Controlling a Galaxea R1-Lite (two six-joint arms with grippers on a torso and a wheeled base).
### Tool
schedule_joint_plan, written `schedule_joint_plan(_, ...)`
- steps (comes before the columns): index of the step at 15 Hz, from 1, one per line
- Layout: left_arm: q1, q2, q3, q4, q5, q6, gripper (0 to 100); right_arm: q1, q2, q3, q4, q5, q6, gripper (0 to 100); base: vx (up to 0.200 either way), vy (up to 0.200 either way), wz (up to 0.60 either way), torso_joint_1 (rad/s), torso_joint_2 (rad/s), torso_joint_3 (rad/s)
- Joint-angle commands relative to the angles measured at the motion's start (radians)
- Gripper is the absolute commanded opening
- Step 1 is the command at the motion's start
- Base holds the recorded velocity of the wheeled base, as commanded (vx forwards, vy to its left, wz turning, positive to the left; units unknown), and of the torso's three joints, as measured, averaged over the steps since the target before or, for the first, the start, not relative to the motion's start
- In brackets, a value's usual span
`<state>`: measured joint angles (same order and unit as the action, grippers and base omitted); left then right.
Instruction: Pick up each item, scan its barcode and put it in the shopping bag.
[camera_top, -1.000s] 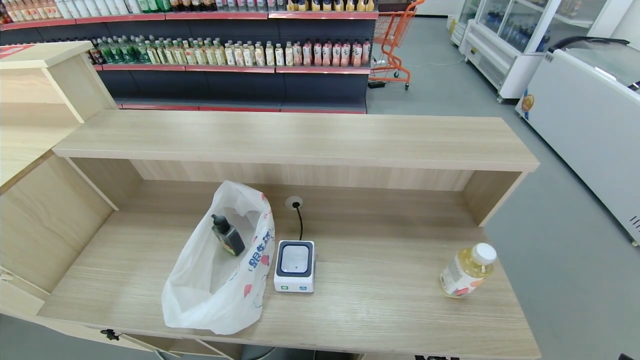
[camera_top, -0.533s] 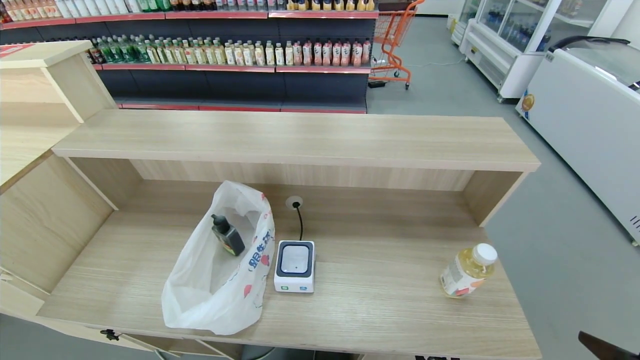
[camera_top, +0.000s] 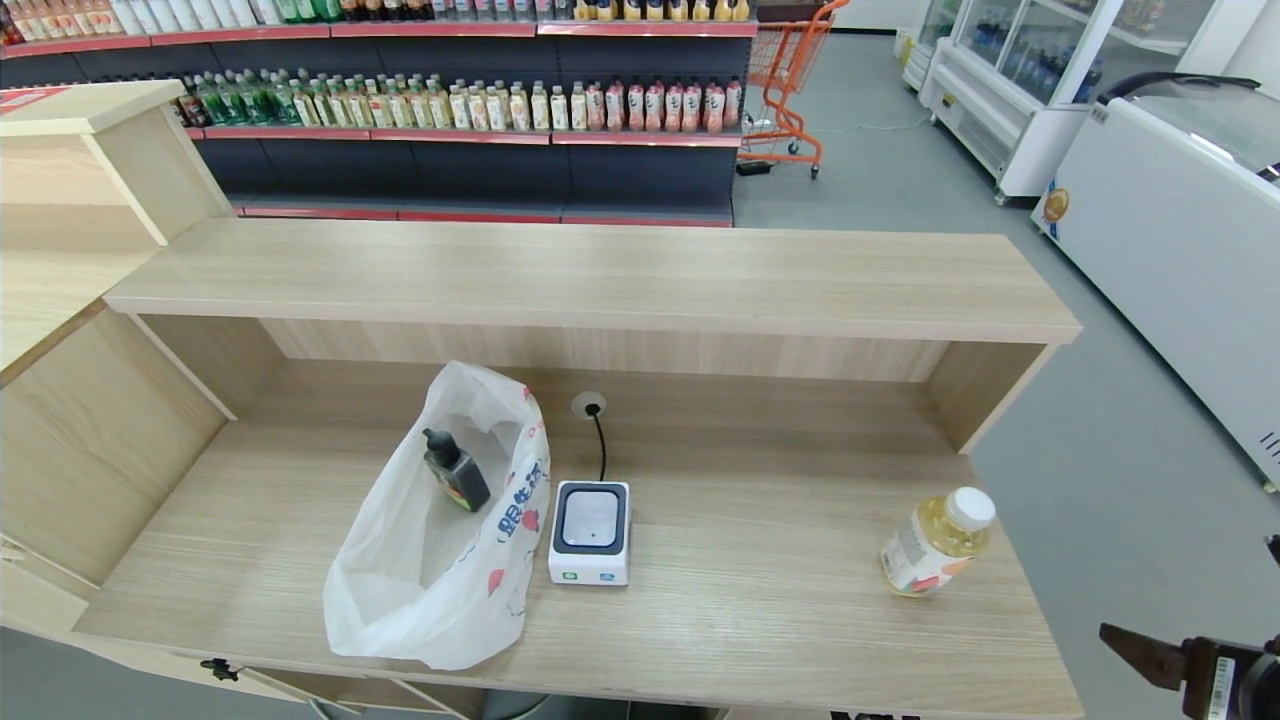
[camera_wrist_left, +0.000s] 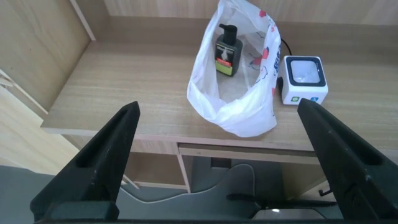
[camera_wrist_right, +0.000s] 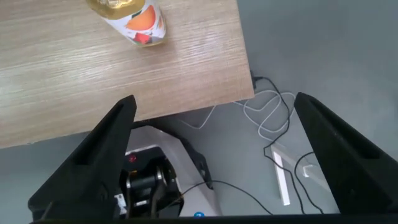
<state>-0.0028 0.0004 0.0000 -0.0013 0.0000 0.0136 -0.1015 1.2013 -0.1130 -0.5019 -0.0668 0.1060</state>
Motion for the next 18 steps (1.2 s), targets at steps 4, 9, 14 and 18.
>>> schedule_joint_plan(4, 0.0, 0.0, 0.0, 0.0, 0.0, 0.0, 100, 0.017, 0.366, -0.007, -0.264, 0.001, -0.029, 100, 0.0, 0.0, 0.0, 0.0, 0.0, 0.0)
schedule_joint_plan(9, 0.0, 0.0, 0.0, 0.0, 0.0, 0.0, 100, 0.092, 0.511, -0.017, -0.374, 0.001, -0.049, 100, 0.0, 0.0, 0.0, 0.0, 0.0, 0.0)
schedule_joint_plan(14, 0.0, 0.0, 0.0, 0.0, 0.0, 0.0, 100, 0.148, 0.689, -0.04, -0.586, 0.005, -0.075, 100, 0.0, 0.0, 0.0, 0.0, 0.0, 0.0)
schedule_joint_plan(18, 0.0, 0.0, 0.0, 0.0, 0.0, 0.0, 100, 0.151, 0.781, -0.062, -0.711, 0.01, -0.103, 100, 0.0, 0.0, 0.0, 0.0, 0.0, 0.0)
